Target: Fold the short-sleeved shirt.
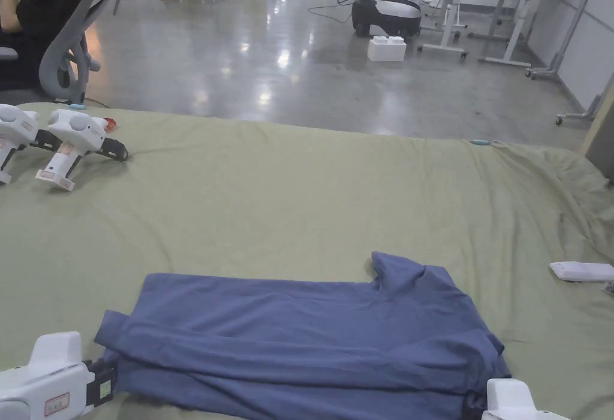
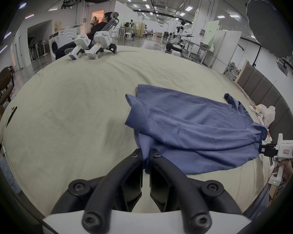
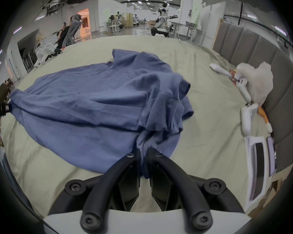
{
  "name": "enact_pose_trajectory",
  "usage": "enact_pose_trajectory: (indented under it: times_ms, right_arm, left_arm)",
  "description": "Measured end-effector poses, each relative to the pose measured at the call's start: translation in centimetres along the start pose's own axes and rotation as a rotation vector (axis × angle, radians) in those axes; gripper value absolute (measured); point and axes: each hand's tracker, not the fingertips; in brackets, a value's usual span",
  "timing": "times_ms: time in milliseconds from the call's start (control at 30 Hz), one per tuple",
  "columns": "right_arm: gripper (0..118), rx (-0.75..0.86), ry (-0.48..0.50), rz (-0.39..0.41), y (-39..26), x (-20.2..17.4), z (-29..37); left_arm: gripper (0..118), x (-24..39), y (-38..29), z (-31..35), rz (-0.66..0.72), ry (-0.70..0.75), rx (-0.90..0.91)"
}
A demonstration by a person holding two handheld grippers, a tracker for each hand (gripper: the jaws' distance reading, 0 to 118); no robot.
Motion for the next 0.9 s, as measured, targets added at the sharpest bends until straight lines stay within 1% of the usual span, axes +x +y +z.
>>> enact_pose_trajectory:
  times_ms: [67, 167, 267, 333, 433, 533, 567, 600, 733, 800, 900]
  right_arm:
    - [8, 0.031, -0.017, 0.017, 0.6, 0.1, 1.7]
    - [8, 0.081, -0.016, 0.014, 2.1, 0.4, 4.5]
    - [8, 0.163, 0.009, 0.018, 3.2, 0.8, 7.2]
    - [8, 0.159, -0.001, 0.034, 3.6, 1.2, 8.7]
    - [8, 0.167, -0.002, 0.043, 3.2, 1.6, 10.7]
    - [8, 0.142, 0.018, 0.031, 1.5, 1.6, 11.9]
    - [8, 0.126, 0.018, 0.042, 0.8, 1.3, 12.0]
    - [8, 0.088, 0.016, 0.078, -0.1, 0.9, 12.0]
    - [8, 0.002, 0.009, 0.104, -4.5, -0.5, 11.4]
    - [8, -0.036, 0.018, 0.088, -6.5, -0.9, 10.6]
    - [8, -0.08, 0.013, 0.08, -8.6, -1.4, 9.1]
  left_arm:
    - [4, 0.1, 0.5, 0.7, 0.0, -0.014, 0.019]
    - [4, 0.3, 2.0, 2.0, -0.002, -0.03, 0.035]
    - [3, 0.9, 3.4, 4.1, -0.039, -0.016, 0.079]
    - [3, 0.9, 3.9, 5.7, -0.059, -0.002, 0.105]
    - [3, -0.2, 3.8, 7.9, -0.026, -0.007, 0.132]
    - [3, -1.6, 2.2, 8.8, 0.0, -0.014, 0.101]
    - [3, -1.8, 1.5, 9.0, 0.002, -0.014, 0.079]
    - [3, -1.7, 0.3, 9.1, -0.004, -0.003, 0.047]
    - [3, -2.7, -4.4, 8.2, 0.003, 0.017, -0.056]
    - [3, -3.3, -6.5, 7.4, 0.037, 0.031, -0.097]
    - [3, -3.6, -8.9, 6.3, 0.039, 0.063, -0.142]
